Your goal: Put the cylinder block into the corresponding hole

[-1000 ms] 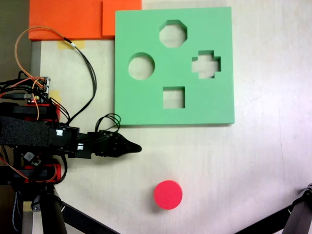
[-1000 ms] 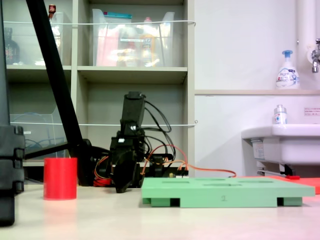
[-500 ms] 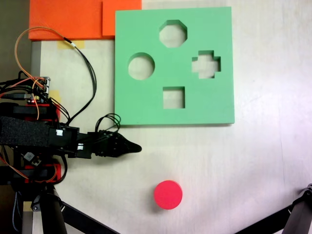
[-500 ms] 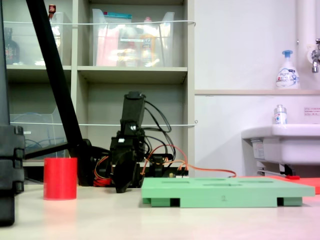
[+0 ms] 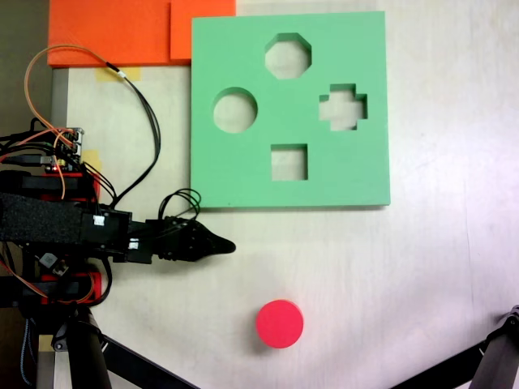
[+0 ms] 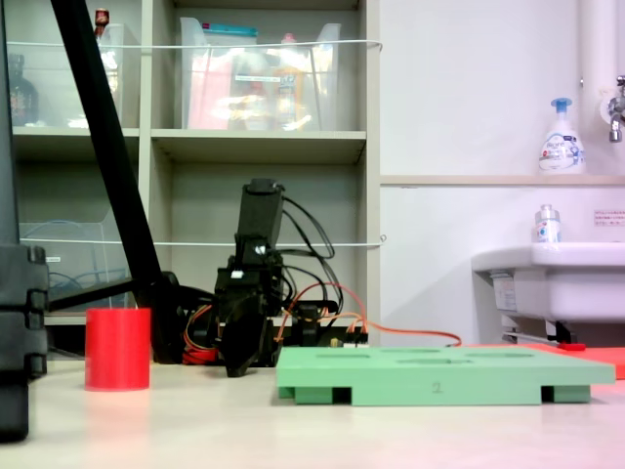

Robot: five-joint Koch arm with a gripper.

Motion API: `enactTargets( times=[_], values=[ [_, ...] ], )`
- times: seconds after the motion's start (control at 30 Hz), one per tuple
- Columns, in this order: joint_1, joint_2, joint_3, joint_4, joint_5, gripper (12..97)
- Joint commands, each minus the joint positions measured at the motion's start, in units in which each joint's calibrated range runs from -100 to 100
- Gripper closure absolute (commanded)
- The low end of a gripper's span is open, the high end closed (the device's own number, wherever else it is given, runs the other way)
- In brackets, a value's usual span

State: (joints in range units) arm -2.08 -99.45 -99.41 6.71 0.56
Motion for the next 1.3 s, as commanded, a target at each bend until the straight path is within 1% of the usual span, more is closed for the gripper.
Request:
enactTargets(
  times=[0.0,0.07,0.27,0.33,0.43,0.53,0.6,0.7,0.73,0.8,0.83,0.87,0.9,0.93,0.97,1.0,1.03,1.13,1.27],
  values=[
    [-0.88,-0.55,-0.59,-2.42,0.15,59.9],
    [-1.86,-0.55,-0.59,4.32,3.03,59.9],
    [-3.08,-0.55,-0.59,33.88,27.59,60.0],
    [-3.13,-0.55,-0.59,40.53,33.50,59.6],
    [-3.37,-0.55,-0.59,42.07,36.68,58.7],
    [-4.64,-0.55,-0.59,41.97,38.63,59.7],
    [-5.71,-0.55,-0.59,41.39,39.07,62.3],
    [-5.91,-0.55,-0.59,41.58,39.71,62.0],
    [-5.86,0.43,-0.59,41.68,39.95,62.0],
    [-5.86,8.53,-0.59,44.28,40.00,61.5],
    [-5.86,14.40,-0.59,48.90,40.00,59.9],
    [-5.81,22.92,-0.59,55.07,40.05,56.3],
    [-5.71,33.81,-0.59,64.60,40.54,50.9],
    [-5.67,47.92,-0.59,76.44,40.93,44.0],
    [-5.62,62.86,0.21,89.25,41.17,39.2],
    [-5.62,76.83,1.80,93.29,41.56,35.4],
    [-5.62,87.16,3.90,93.29,42.00,30.9],
    [-5.13,93.73,8.39,93.29,43.17,12.3],
    [-5.47,99.59,12.47,93.29,44.44,12.3]
  ],
)
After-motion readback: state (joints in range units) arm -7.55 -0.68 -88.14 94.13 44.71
